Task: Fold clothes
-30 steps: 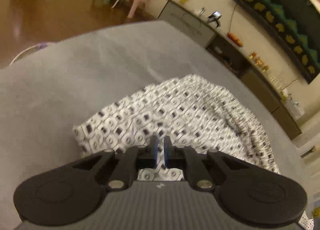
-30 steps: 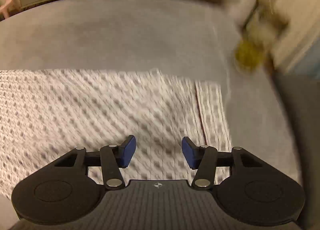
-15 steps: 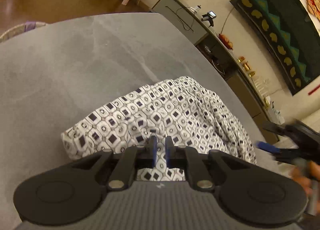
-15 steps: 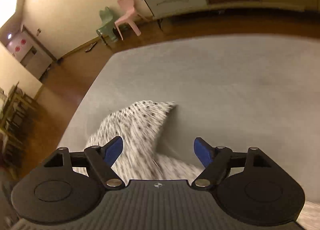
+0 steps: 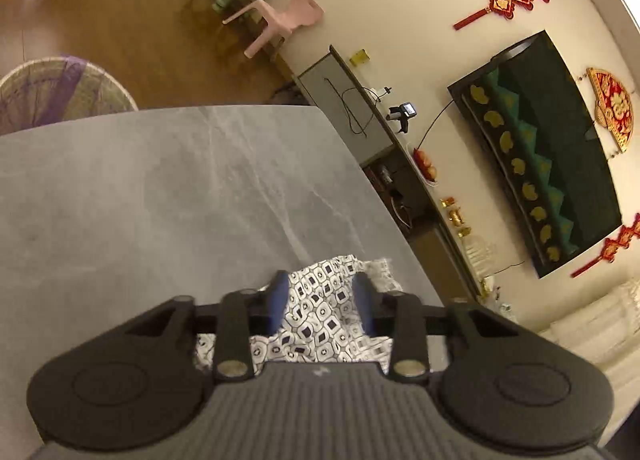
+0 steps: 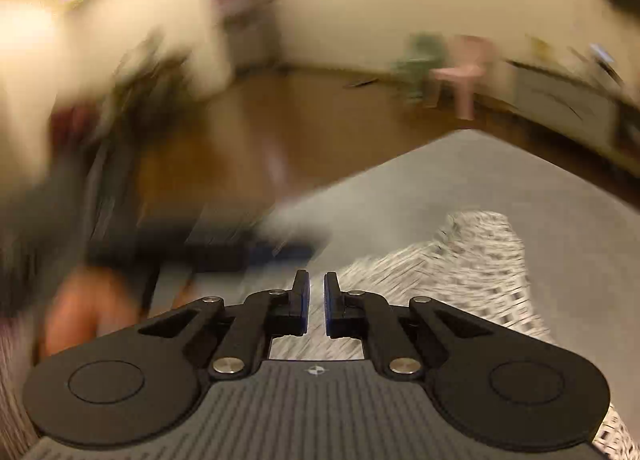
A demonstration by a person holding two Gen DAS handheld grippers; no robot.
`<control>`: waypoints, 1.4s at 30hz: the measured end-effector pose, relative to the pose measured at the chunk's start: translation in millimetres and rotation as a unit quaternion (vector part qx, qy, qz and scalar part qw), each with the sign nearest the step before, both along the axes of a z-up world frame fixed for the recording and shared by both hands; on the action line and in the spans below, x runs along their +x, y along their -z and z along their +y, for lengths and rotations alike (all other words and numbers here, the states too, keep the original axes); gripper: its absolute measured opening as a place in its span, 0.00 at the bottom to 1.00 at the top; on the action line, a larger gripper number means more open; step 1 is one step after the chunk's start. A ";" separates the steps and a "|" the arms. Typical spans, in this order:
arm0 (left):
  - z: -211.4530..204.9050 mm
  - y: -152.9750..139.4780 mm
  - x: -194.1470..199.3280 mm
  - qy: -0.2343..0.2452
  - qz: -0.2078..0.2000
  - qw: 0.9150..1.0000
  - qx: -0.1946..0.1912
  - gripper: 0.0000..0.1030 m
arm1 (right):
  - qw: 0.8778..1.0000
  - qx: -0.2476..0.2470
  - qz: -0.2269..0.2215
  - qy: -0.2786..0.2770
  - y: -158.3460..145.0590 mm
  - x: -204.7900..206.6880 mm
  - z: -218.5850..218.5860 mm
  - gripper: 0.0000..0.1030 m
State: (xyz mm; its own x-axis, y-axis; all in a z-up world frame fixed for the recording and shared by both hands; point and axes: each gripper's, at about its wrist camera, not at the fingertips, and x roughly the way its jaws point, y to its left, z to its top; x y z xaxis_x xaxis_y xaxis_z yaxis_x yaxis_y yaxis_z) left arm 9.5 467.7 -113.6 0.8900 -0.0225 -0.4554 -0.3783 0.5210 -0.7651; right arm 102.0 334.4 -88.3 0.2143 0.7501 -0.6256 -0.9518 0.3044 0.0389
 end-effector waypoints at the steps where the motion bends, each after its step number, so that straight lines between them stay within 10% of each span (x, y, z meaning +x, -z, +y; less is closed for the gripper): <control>1: -1.0 1.8 1.6 0.013 0.001 1.000 -0.006 0.49 | 0.999 -0.025 -0.031 -0.006 15.2 -11.8 6.8 0.07; 4: -13.5 3.8 15.3 0.054 0.016 0.998 0.005 0.62 | 0.996 -0.065 -0.063 0.006 49.0 -21.6 11.4 0.12; 9: -39.9 -8.6 68.6 0.106 0.053 0.989 0.091 0.73 | 0.993 -0.018 -0.048 0.106 38.2 -6.2 -32.5 0.65; 15: -54.3 -8.3 139.6 0.111 0.123 0.970 0.180 0.64 | 0.983 -0.012 -0.005 0.186 50.8 -6.3 -100.7 0.67; 20: -55.8 -5.4 155.5 0.121 0.105 0.973 0.165 0.05 | 0.985 -0.028 0.001 0.172 60.2 -46.4 -131.3 0.67; 25: -49.8 -25.8 132.0 0.117 0.060 0.981 0.143 0.04 | 0.985 -0.030 -0.003 0.172 67.1 -55.3 -129.0 0.67; 29: -40.0 -79.1 33.2 0.075 -0.015 0.992 0.104 0.04 | 0.986 -0.049 -0.017 0.160 54.7 -59.7 -131.7 0.67; 35: -26.0 -31.9 -13.9 0.062 0.095 0.990 0.082 0.04 | 0.987 -0.068 -0.058 0.136 39.9 -84.9 -139.0 0.67; 42: -37.1 -35.5 1.4 0.089 0.105 0.985 0.108 0.04 | 0.973 -0.106 -0.143 0.146 23.5 -106.2 -166.6 0.68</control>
